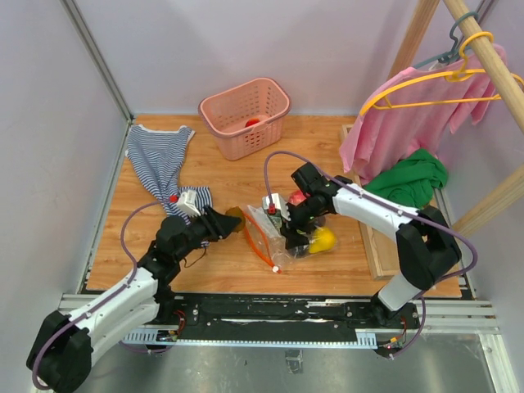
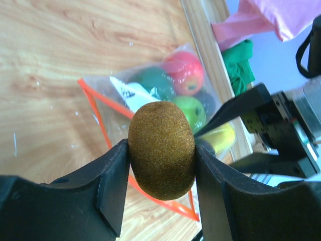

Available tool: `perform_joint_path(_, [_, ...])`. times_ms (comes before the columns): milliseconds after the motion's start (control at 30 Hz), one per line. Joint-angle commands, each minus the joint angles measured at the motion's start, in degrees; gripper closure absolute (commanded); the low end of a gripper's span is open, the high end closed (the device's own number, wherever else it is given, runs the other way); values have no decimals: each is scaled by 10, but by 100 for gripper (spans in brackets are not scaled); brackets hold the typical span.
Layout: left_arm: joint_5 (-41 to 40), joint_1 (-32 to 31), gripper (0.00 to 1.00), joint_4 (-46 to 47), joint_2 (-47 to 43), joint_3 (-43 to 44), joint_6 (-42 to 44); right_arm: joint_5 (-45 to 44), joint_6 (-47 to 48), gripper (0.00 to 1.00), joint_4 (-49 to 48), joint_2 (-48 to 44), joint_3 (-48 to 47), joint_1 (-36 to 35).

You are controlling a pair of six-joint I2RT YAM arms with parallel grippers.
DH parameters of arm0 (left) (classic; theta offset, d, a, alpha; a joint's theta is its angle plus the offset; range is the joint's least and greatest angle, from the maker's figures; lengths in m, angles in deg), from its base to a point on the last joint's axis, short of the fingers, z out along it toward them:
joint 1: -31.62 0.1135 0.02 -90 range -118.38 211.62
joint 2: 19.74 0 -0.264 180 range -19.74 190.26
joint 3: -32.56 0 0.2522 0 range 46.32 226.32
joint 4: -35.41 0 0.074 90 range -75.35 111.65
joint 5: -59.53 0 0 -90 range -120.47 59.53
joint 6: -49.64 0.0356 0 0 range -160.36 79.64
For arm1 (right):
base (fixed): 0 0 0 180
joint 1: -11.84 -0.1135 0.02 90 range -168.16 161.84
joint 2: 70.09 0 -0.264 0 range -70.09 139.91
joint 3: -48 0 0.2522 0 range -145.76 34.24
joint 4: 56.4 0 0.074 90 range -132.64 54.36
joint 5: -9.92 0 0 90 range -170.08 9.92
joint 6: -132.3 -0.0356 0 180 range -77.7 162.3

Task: Open the zip-top bag and remove the fake food
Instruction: Place the fake fruit in the bin.

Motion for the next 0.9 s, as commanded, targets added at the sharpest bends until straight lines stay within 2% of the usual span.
perform_joint_path(0, [55,43,77,-2,5,51,34,37,67,32,54,-40,-6,12])
perform_joint_path(133, [87,79,77,32,45,91,45,39,94,25,81,-62,-13,11])
perform_joint_path(433, [150,153,77,121,208,227,72,25,115,22,106,-83,-21,11])
perform_joint_path(867, [122,178,77,67,400,480,183,2,114,19,129,-108,-42,22])
